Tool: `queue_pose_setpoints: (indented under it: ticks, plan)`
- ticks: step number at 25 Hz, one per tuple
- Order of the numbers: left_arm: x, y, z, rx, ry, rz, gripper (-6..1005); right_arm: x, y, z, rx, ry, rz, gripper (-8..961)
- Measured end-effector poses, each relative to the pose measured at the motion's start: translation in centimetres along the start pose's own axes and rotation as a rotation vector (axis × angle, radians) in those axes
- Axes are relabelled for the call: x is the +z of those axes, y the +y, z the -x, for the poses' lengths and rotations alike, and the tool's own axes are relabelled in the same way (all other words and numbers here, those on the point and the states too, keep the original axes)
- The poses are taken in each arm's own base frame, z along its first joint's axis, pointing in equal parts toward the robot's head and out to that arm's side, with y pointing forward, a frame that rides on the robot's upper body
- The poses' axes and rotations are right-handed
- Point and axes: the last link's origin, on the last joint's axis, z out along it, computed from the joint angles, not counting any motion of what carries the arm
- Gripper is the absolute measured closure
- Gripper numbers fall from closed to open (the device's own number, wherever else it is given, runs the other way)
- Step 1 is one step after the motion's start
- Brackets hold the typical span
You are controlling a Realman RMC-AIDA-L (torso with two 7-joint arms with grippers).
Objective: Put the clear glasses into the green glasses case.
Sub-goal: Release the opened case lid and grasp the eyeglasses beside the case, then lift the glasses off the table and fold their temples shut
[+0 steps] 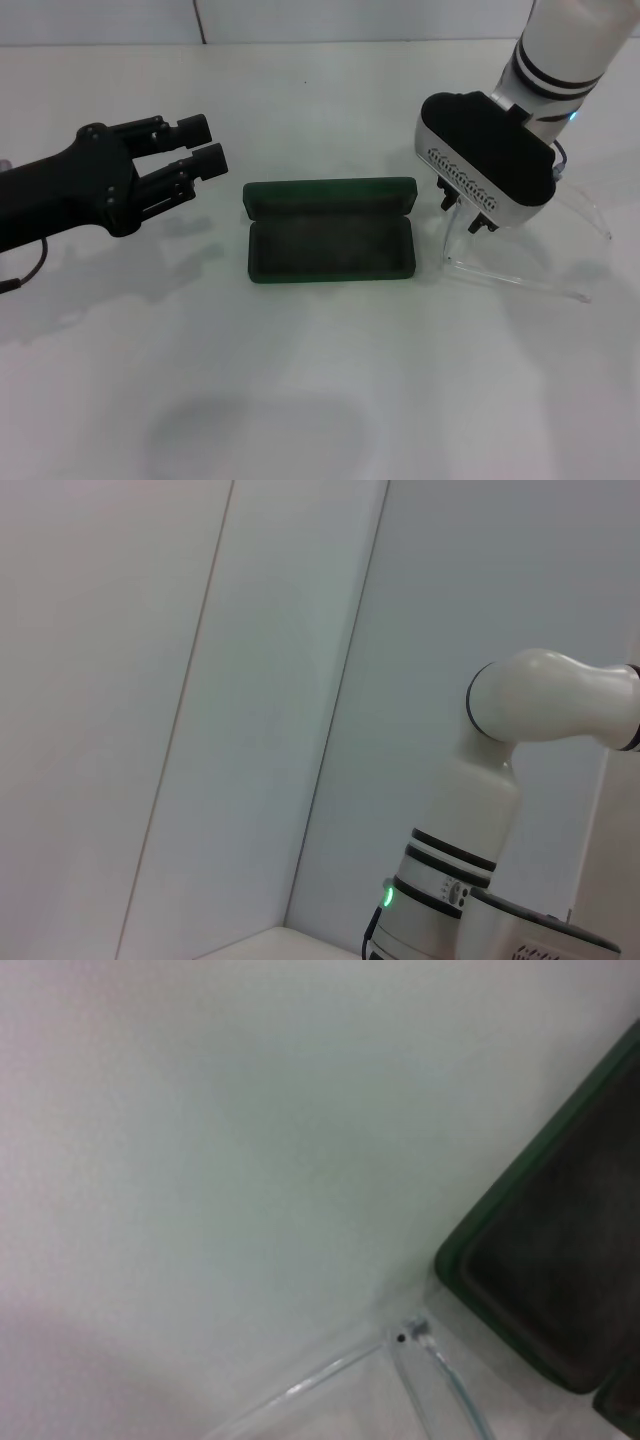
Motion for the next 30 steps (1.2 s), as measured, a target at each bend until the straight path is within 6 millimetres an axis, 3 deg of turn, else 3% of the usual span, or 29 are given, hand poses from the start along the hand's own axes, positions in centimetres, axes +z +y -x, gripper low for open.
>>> queue_pose_setpoints:
  ticks: [4,12,23,30]
  plan:
    - [0.0,0.0,0.0,0.000,0.000,-0.001,578,0.0,0.0,0.0,0.004,0.004,0.000,589]
    - [-0.3,-0.1,0.0,-0.004,0.028,-0.026,579,0.0,0.1,0.0,0.018,0.026,0.008,830]
    - [-0.8,0.4,0.5,-0.027,0.035,-0.024,581,-1.1,0.7,0.6,0.071,0.045,-0.007,837]
    - [-0.4,0.6,0.3,-0.012,0.053,-0.010,582,-3.2,1.1,1.3,0.195,-0.001,0.010,838]
